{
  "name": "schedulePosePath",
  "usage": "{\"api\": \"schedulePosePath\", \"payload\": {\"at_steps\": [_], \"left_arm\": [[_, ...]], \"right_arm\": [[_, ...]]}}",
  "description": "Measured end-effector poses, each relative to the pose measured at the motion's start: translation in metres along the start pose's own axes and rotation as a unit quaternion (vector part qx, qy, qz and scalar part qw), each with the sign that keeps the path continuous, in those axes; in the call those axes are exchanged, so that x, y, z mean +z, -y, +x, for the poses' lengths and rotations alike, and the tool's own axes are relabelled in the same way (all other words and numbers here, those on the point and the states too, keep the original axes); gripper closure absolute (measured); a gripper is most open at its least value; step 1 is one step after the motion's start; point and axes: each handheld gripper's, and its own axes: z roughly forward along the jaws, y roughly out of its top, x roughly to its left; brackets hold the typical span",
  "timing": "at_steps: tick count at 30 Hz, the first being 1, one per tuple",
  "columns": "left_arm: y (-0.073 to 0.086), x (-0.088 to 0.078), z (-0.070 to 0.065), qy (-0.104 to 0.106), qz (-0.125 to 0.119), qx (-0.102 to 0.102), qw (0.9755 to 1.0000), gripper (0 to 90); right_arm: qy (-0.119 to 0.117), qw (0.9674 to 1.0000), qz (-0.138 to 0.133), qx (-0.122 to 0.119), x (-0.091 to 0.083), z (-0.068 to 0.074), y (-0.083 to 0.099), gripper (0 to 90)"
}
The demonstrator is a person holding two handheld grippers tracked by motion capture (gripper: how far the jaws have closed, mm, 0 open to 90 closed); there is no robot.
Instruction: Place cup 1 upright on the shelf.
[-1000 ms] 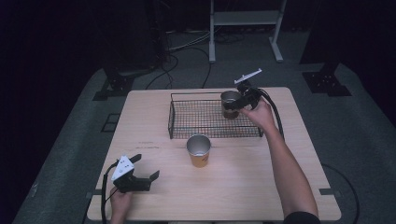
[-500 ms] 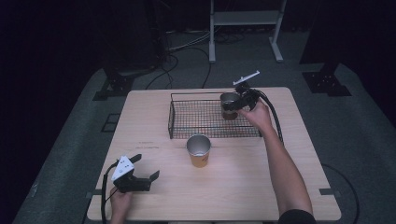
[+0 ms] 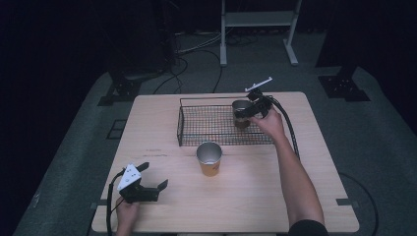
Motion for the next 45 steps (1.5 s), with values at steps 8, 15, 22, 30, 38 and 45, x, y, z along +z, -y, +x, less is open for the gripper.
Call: {"api": "schedulePosePath", "payload": {"at_steps": [8,15,22,30,38,45], "left_arm": [[0.000,0.000,0.000,-0.001,0.000,-0.001,1.0000,0.0],[0.000,0.000,0.000,0.000,0.000,0.000,1.0000,0.0],[0.000,0.000,0.000,0.000,-0.001,0.000,1.0000,0.0],[0.000,0.000,0.000,0.000,-0.001,-0.001,1.0000,0.0],[0.000,0.000,0.000,0.000,-0.002,-0.001,1.0000,0.0],[0.000,0.000,0.000,0.000,-0.001,-0.001,1.0000,0.0]], "right_arm": [[0.010,0.9997,0.022,0.003,0.010,-0.004,0.010,17.8],[0.013,0.9992,0.037,0.002,0.015,-0.005,0.011,17.8],[0.012,0.9987,0.049,0.004,0.018,-0.006,0.013,17.7],[0.016,0.9976,0.066,-0.016,0.018,-0.003,0.013,17.1],[0.014,0.9968,0.077,-0.016,0.016,-0.003,0.014,15.5],[0.011,0.9965,0.078,-0.028,0.014,0.003,0.012,13.0]]}}
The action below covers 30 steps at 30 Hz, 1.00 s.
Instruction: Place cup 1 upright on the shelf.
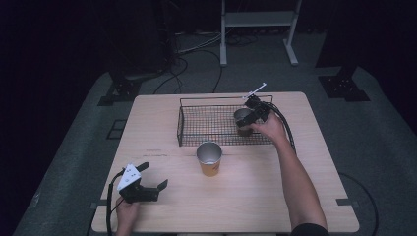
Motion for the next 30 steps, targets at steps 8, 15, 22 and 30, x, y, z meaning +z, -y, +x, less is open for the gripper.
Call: {"api": "schedulePosePath", "payload": {"at_steps": [8,15,22,30], "left_arm": [[0.0000,0.0000,-0.0001,0.000,0.000,0.000,1.0000,0.0],[0.0000,0.0001,-0.0002,0.001,0.000,0.000,1.0000,0.0],[0.0000,0.0002,-0.0002,0.001,0.000,0.001,1.0000,0.0],[-0.0001,0.0001,-0.0002,0.001,0.000,0.001,1.0000,0.0]], "right_arm": [[0.011,0.9999,-0.008,0.000,-0.0015,0.0003,0.0023,9.9],[0.021,0.9995,-0.023,0.006,-0.0054,-0.0022,0.0069,8.4],[0.018,0.9996,-0.022,0.008,-0.0047,-0.0030,0.0086,5.7],[0.018,0.9994,-0.028,0.006,-0.0049,-0.0014,0.0080,1.6]]}}
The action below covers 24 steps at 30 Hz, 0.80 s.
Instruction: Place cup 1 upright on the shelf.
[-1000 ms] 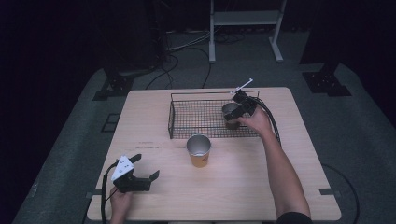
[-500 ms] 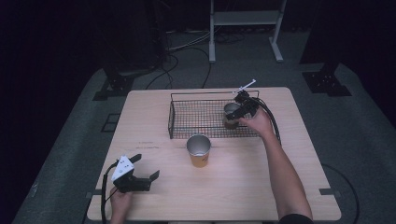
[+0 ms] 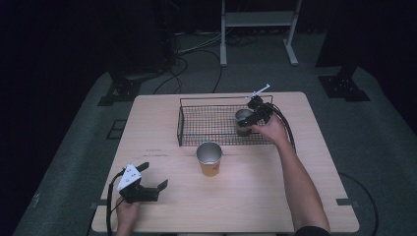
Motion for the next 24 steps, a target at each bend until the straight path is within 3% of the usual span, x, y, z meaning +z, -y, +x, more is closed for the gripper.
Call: {"api": "schedulePosePath", "payload": {"at_steps": [11,24], "left_arm": [[0.000,0.000,0.000,0.000,-0.001,0.000,1.0000,0.0],[0.000,0.000,0.000,-0.001,0.001,0.001,1.0000,0.0]], "right_arm": [[-0.014,0.9993,-0.033,0.010,-0.011,0.001,-0.002,1.6],[-0.018,0.9969,-0.076,-0.005,-0.040,0.012,-0.002,1.9]]}}
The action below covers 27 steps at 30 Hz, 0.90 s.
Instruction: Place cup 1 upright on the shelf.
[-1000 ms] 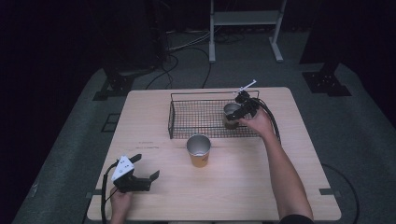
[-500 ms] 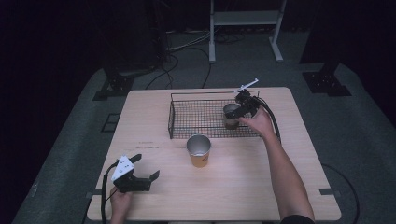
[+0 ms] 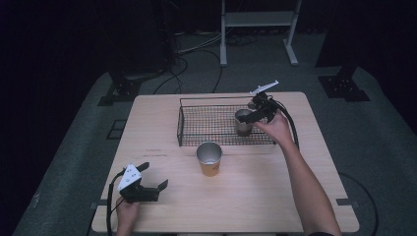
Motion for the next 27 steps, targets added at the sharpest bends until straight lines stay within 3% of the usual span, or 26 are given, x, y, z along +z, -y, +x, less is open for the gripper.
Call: {"api": "schedulePosePath", "payload": {"at_steps": [10,27], "left_arm": [[0.000,0.000,0.000,0.001,0.001,0.003,1.0000,0.0],[0.000,-0.001,0.001,0.003,-0.002,-0.002,1.0000,0.0]], "right_arm": [[-0.008,0.9999,-0.011,-0.006,-0.012,0.007,0.006,5.2],[-0.032,0.9986,-0.029,-0.031,-0.039,0.030,0.021,5.7]]}}
